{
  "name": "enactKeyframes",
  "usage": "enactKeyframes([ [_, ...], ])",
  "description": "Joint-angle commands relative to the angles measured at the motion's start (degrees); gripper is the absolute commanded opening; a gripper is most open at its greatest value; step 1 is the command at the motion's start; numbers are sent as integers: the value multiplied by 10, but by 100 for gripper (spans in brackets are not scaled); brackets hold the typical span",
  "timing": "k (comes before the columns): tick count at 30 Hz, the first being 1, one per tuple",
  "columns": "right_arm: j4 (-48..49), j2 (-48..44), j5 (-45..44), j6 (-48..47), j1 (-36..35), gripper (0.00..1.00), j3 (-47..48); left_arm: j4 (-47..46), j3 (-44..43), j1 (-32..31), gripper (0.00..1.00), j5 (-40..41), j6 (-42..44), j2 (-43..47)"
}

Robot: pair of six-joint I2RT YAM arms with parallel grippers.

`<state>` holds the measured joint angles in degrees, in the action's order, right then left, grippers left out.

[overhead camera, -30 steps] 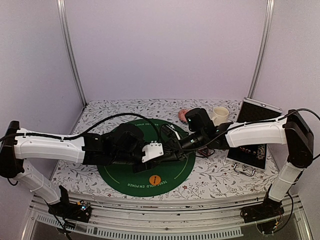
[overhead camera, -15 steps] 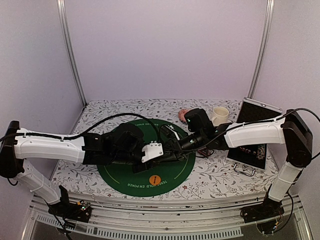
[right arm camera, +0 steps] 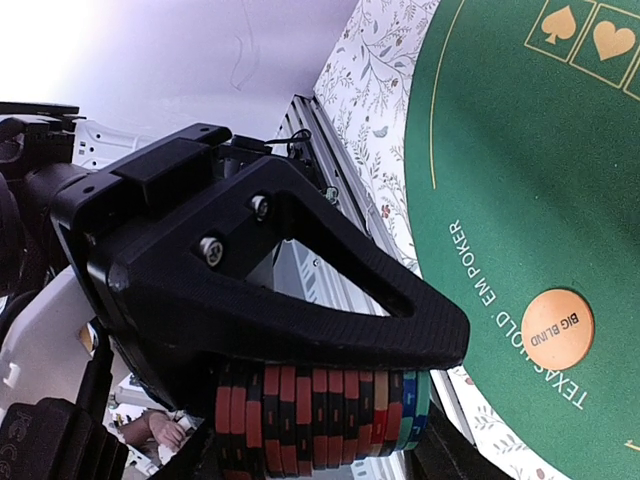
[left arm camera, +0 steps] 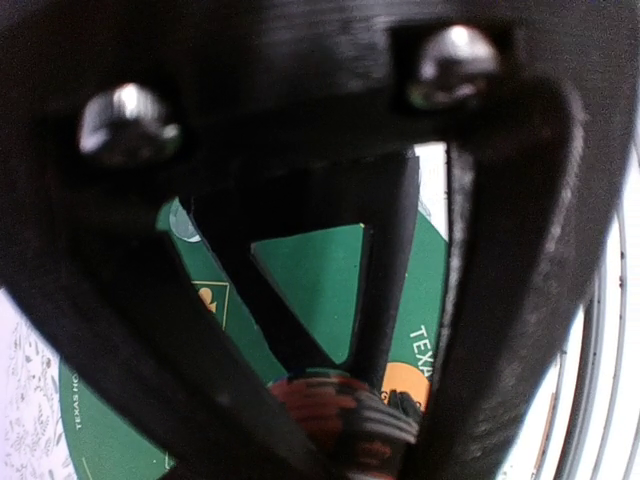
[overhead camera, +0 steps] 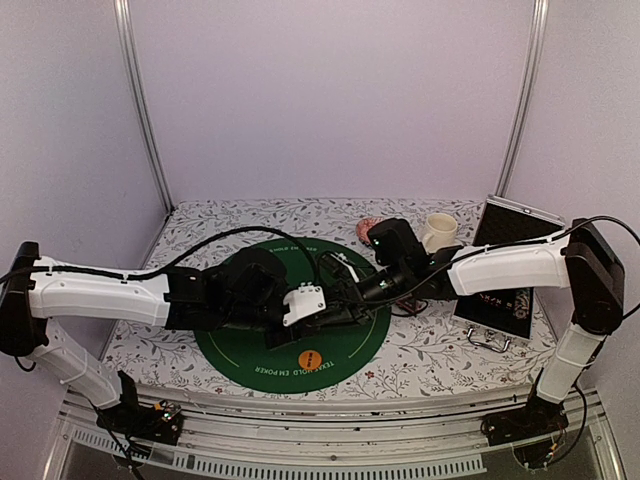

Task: Distribute texas hold em gaming equipment
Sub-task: Pass from the right arm to the left, then place the poker chips pile at the big blind area.

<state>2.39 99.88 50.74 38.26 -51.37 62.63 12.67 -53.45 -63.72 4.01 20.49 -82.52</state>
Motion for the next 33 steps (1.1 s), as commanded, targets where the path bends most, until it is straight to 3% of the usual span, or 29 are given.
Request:
enactKeyframes([
  [1,-19,14,-6,-42,5,53,12,12,0,9,0,-23,-50,4],
  [16,-21,18,0,-48,17,64,13,24,1,12,0,-40,-90,-13],
  [24,-26,-12,-27,-48,51,67,-8,3,34,52,0,-37,-156,-25],
  [33,-96,-67,-99,-91,78,67,-23,-4,70,105,0,-34,-235,-62],
])
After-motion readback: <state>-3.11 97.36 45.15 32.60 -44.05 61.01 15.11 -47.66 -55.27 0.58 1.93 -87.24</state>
